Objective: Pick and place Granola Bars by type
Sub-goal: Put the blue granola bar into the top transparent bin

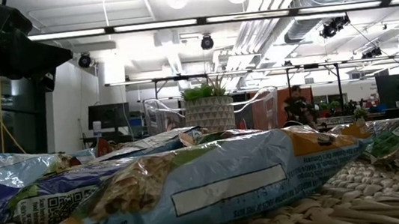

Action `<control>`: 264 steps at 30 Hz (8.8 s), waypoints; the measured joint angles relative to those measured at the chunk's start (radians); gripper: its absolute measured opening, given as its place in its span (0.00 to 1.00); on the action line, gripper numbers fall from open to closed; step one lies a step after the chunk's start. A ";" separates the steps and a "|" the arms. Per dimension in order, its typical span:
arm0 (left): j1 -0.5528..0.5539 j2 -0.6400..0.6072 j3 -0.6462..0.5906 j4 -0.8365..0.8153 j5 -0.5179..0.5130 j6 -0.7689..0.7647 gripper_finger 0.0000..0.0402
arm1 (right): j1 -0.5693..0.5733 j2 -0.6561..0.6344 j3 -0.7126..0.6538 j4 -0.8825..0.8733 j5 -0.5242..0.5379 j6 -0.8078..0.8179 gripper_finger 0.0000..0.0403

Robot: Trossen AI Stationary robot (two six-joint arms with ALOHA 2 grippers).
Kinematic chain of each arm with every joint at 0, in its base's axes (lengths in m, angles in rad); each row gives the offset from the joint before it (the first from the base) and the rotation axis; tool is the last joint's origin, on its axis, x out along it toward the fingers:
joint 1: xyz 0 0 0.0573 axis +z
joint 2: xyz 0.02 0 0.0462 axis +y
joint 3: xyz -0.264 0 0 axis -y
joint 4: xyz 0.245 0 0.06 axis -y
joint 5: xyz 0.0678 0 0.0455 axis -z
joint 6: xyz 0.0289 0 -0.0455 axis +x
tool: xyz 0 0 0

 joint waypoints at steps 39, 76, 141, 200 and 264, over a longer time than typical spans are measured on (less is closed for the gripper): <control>0.000 0.000 0.000 0.000 0.000 0.000 0.00 | 0.332 0.150 -0.014 0.248 0.378 -0.043 0.58; 0.000 0.000 0.000 0.000 0.000 0.000 0.00 | 0.406 0.394 -0.014 0.331 0.272 -0.029 0.56; 0.000 0.000 0.000 0.000 -0.001 0.000 0.00 | 0.404 0.459 -0.077 0.425 0.280 0.044 0.48; 0.000 0.000 0.000 0.000 0.000 0.000 0.00 | 0.406 0.333 -0.212 0.455 0.238 0.083 0.29; 0.000 0.000 0.000 0.000 0.000 0.000 0.00 | 0.469 0.205 -0.211 0.590 0.329 -0.001 0.31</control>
